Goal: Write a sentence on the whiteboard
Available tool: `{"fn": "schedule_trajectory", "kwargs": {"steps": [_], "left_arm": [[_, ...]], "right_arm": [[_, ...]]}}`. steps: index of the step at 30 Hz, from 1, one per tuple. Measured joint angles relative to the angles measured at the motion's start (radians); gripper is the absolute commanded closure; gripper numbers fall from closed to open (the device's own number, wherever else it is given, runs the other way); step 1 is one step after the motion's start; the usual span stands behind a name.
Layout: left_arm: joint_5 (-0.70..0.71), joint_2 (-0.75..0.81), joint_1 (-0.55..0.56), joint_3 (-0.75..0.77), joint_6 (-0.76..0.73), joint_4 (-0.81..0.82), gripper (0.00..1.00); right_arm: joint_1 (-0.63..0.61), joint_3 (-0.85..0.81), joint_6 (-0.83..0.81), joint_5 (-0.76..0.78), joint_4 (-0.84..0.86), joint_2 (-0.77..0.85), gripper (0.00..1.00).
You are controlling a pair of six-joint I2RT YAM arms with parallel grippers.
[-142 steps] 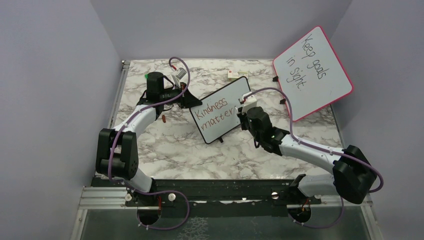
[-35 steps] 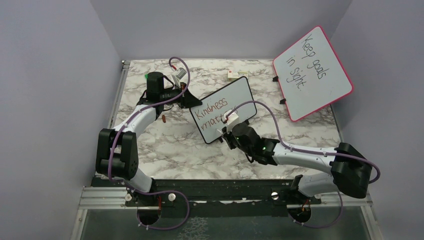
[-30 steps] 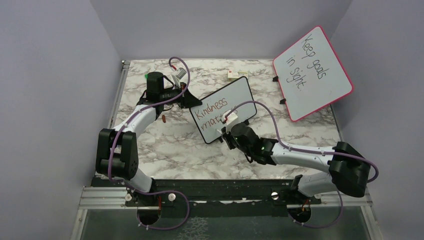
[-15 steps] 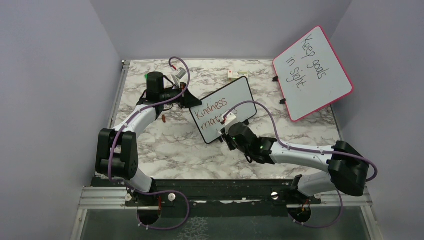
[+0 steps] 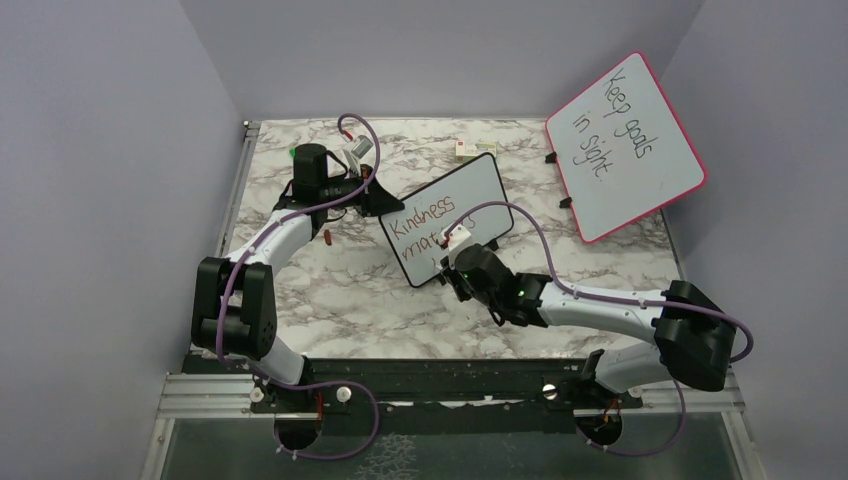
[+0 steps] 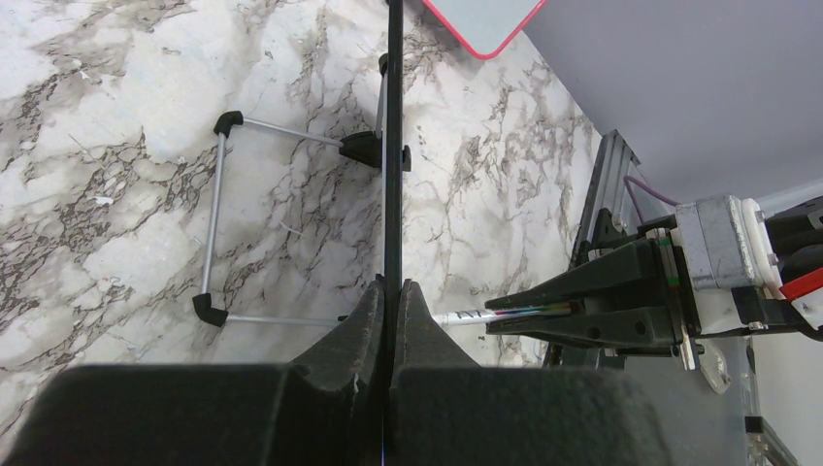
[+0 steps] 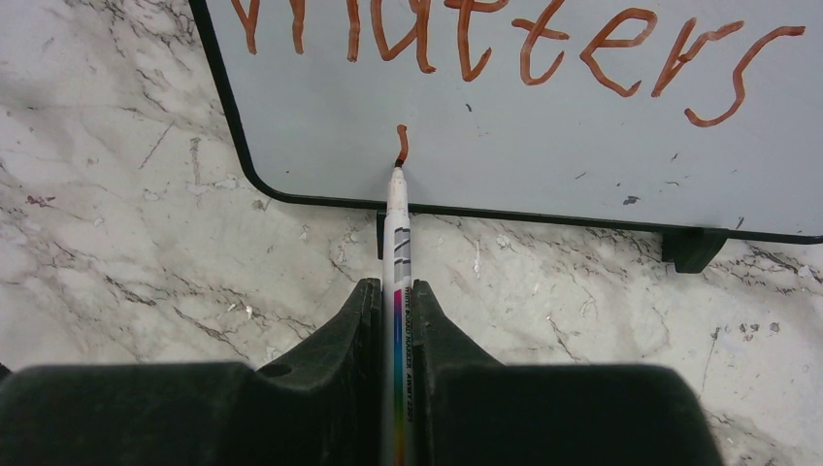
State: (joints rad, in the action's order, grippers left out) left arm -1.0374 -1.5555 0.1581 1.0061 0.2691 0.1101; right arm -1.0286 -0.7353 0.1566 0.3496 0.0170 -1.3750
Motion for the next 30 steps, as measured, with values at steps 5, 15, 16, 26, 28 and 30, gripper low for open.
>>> {"fn": "schedule_trajectory", "kwargs": {"steps": [5,15,16,26,28,30], "left_arm": [[0.0,0.0,0.0,0.0,0.0,0.0,1.0],[0.0,0.0,0.0,0.0,0.0,0.0,1.0],[0.0,0.0,0.0,0.0,0.0,0.0,1.0],[0.0,0.0,0.0,0.0,0.0,0.0,1.0],[0.0,0.0,0.0,0.0,0.0,0.0,1.0],[0.0,0.0,0.0,0.0,0.0,0.0,1.0]], "right_arm": [[0.0,0.0,0.0,0.0,0.0,0.0,0.99],[0.0,0.0,0.0,0.008,0.005,0.002,0.99],[-0.001,0.0,-0.001,0.01,0.006,0.002,0.99],[-0.005,0.0,-0.008,0.049,0.038,0.008,0.99],[-0.005,0.0,-0.009,0.058,0.043,0.01,0.99],[-0.005,0.0,-0.01,0.067,0.048,0.012,0.99]]}}
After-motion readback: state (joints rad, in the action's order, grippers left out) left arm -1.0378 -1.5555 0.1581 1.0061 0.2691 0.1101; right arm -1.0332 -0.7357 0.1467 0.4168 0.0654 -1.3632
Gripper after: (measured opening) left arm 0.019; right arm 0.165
